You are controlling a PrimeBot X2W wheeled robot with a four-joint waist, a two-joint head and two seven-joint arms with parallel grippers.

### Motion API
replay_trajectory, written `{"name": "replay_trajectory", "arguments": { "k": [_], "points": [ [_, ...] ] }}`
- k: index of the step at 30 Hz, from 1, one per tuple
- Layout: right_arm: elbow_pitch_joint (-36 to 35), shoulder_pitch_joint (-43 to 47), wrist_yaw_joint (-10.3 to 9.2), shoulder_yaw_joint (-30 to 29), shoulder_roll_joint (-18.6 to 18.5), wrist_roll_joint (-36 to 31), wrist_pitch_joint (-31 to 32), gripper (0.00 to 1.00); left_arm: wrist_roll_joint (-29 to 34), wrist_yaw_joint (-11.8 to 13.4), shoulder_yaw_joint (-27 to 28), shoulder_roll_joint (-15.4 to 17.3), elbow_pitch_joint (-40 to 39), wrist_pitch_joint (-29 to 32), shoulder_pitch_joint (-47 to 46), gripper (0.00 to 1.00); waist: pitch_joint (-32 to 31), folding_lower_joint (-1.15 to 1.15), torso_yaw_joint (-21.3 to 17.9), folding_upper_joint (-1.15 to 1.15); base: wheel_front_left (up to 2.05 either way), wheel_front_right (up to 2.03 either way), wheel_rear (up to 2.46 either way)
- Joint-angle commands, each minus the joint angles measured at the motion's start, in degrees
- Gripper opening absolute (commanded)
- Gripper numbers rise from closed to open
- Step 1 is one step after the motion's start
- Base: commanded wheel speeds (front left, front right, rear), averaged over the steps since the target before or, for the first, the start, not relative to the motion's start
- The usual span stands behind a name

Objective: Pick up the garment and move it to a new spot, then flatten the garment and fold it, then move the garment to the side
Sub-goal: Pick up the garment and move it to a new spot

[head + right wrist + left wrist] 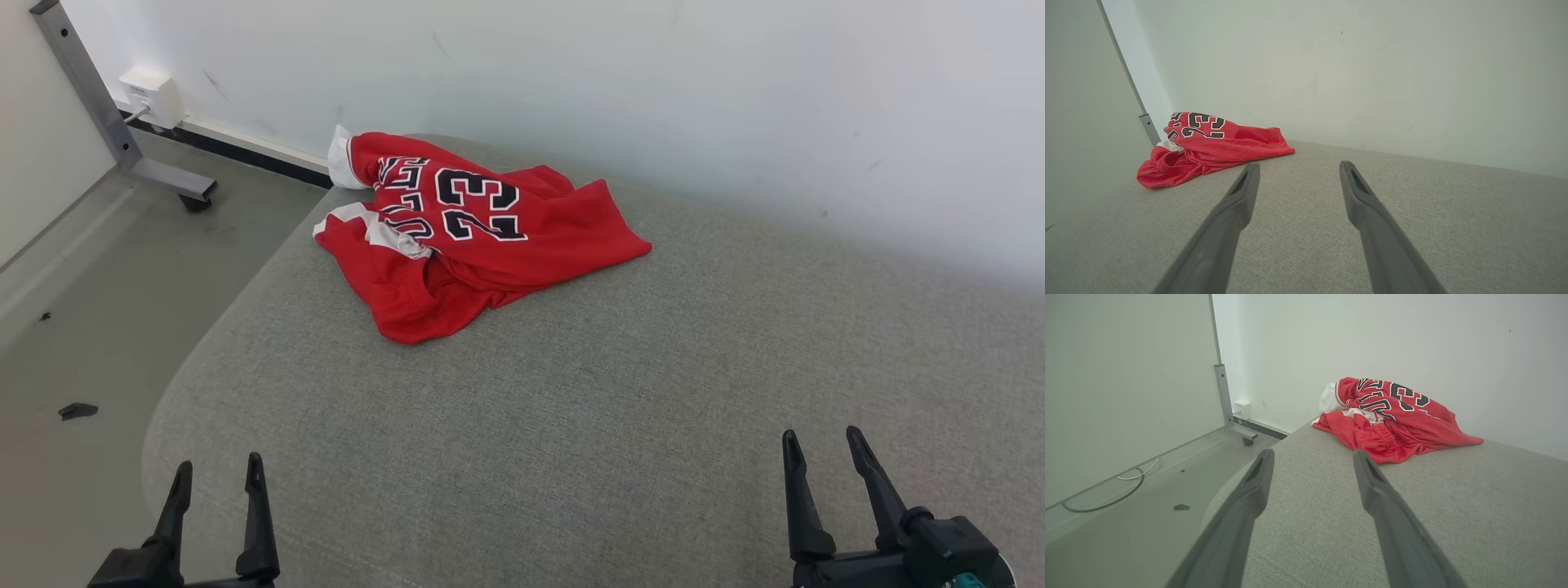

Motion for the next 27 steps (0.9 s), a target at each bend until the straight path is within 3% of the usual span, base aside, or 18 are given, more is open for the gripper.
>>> {"name": "replay_trajectory", "arguments": {
  "k": [1, 13, 20, 27],
  "points": [
    [0.1, -0.3, -0.12, 0.2, -0.1, 0.0, 0.0, 1.00, -0.3, 0.4, 0.3, 0.2, -0.3, -0.1, 0.8, 1.00, 0.1, 0.00, -0.1, 0.00, 0.00, 0.00, 0.00],
    [-0.4, -2.1, -0.12, -0.3, -0.1, -2.3, 0.0, 1.00, -2.3, 0.3, 2.0, 0.3, -0.6, -0.1, -3.9, 1.00, 3.6, 0.00, -3.9, 0.00, 0.00, 0.00, 0.00],
    [-1.3, -5.0, -0.12, -2.3, -0.1, -4.8, 0.0, 1.00, -4.4, -1.5, 3.9, 2.4, 0.8, -0.1, -14.3, 1.00, 10.0, 0.00, -10.4, 0.00, 0.00, 0.00, 0.00],
    [-4.0, -9.1, -0.12, -5.6, -0.1, -7.0, 0.0, 1.00, -6.0, -3.0, 4.9, 6.8, 2.1, 1.9, -28.7, 1.00, 18.8, 0.00, -18.5, 0.00, 0.00, 0.00, 0.00]
  ]
}}
